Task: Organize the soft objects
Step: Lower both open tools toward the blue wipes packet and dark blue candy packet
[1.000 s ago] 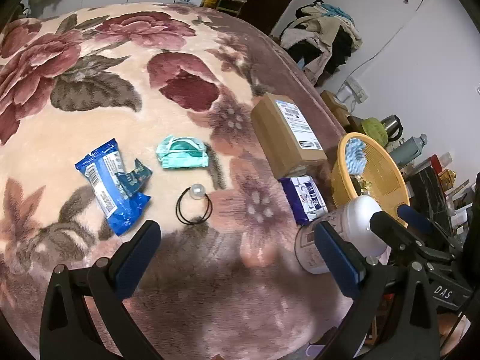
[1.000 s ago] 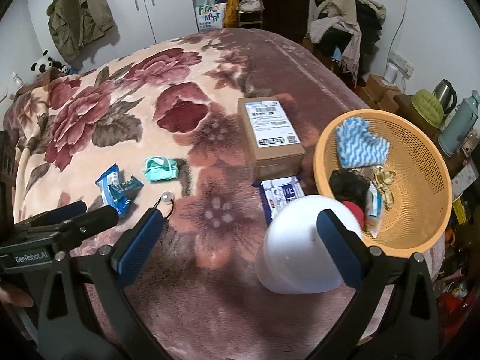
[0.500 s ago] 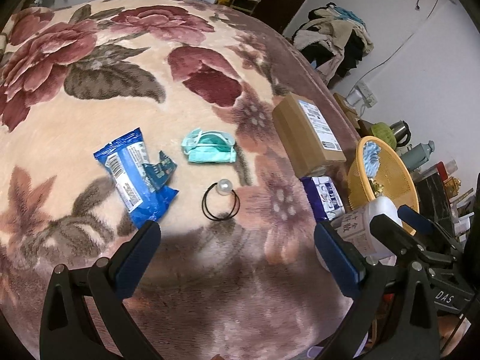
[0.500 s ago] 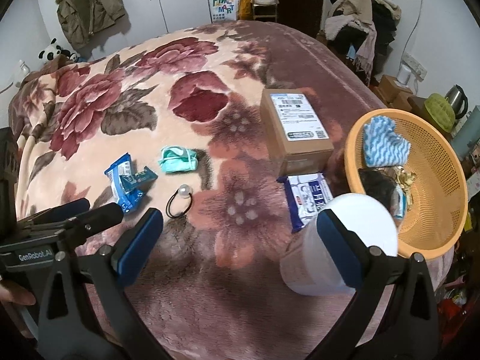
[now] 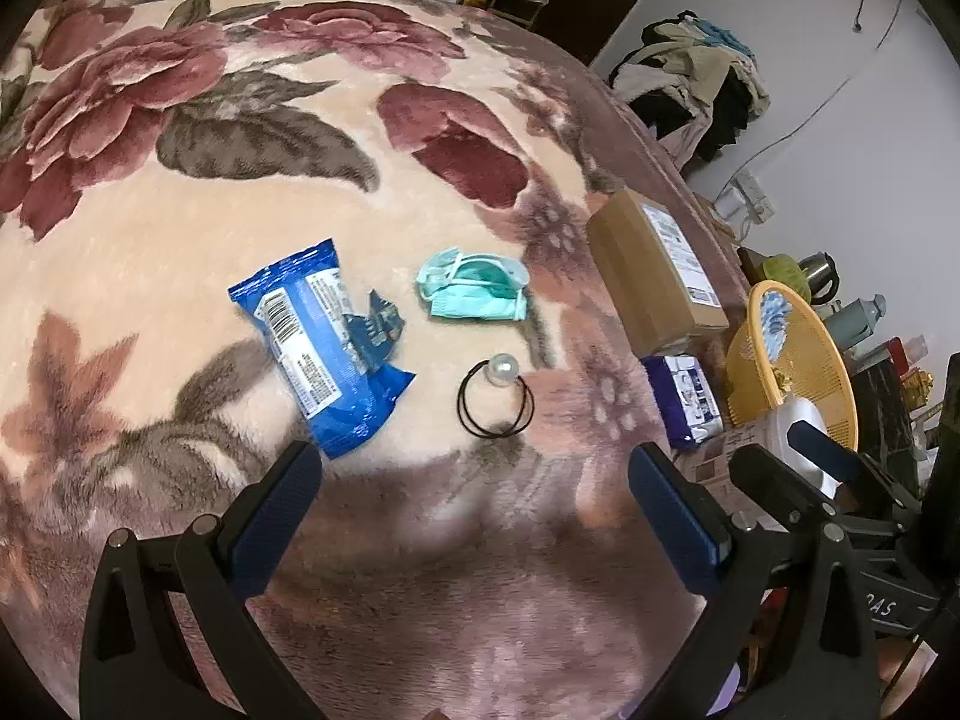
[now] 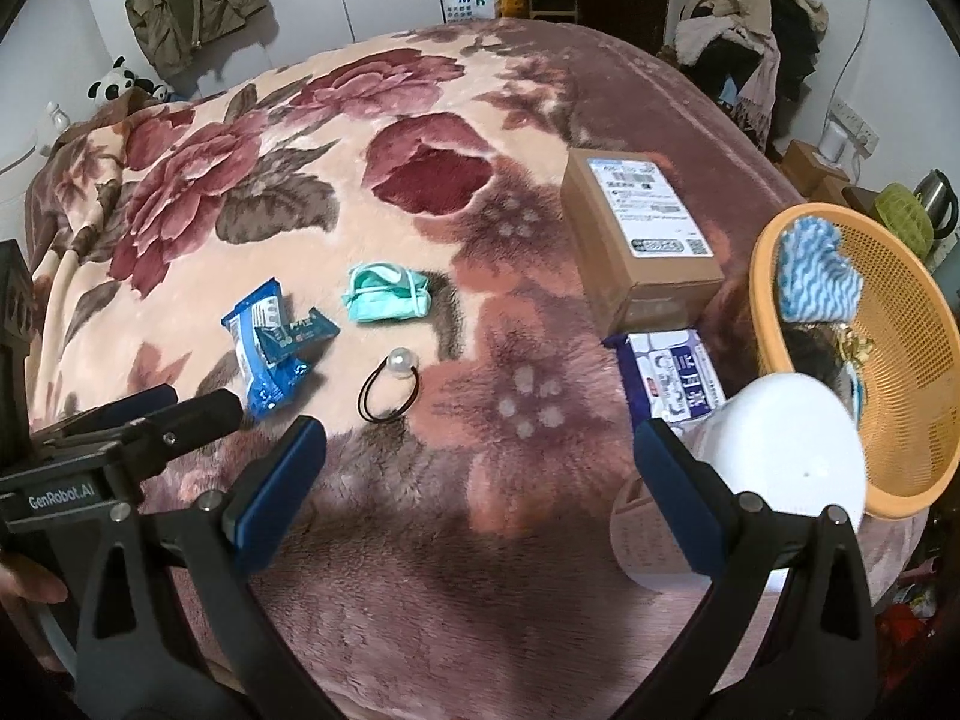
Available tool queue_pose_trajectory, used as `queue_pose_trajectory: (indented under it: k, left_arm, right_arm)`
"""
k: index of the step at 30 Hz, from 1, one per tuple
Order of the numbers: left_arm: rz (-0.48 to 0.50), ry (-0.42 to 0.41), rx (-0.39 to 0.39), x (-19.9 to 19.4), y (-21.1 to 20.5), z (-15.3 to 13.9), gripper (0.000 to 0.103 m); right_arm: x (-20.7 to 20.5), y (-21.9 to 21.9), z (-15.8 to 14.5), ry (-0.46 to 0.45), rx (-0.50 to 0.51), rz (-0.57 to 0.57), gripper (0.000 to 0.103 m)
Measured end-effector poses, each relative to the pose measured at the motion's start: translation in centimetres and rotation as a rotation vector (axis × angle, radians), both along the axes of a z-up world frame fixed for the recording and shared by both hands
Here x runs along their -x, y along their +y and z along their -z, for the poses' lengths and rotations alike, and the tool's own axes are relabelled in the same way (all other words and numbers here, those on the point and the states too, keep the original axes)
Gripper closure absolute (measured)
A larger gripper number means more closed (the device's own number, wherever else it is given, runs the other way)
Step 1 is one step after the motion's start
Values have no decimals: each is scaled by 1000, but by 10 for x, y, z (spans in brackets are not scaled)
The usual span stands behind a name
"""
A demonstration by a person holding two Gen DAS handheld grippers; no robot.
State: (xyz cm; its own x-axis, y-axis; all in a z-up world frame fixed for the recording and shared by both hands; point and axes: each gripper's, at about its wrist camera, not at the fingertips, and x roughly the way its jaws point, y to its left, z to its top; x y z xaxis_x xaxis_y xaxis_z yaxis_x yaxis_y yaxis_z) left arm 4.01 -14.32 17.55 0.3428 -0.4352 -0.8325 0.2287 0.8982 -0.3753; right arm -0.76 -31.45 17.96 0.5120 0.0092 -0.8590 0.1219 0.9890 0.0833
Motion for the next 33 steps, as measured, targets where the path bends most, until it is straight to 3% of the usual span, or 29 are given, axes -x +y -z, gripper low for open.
queue_pose_trajectory:
  k: [14, 25, 33]
  left_arm:
    - [-31, 23, -35, 0, 35, 45, 1]
    - [-150, 47, -6, -11, 74, 68, 1]
    - [-146, 48, 2, -35, 53, 74, 1]
  right_arm:
    - [-4, 12, 51, 77, -45, -19, 0]
    - [-19, 28, 81, 120, -76, -60, 0]
    - [-26, 38, 90, 125, -99, -84, 0]
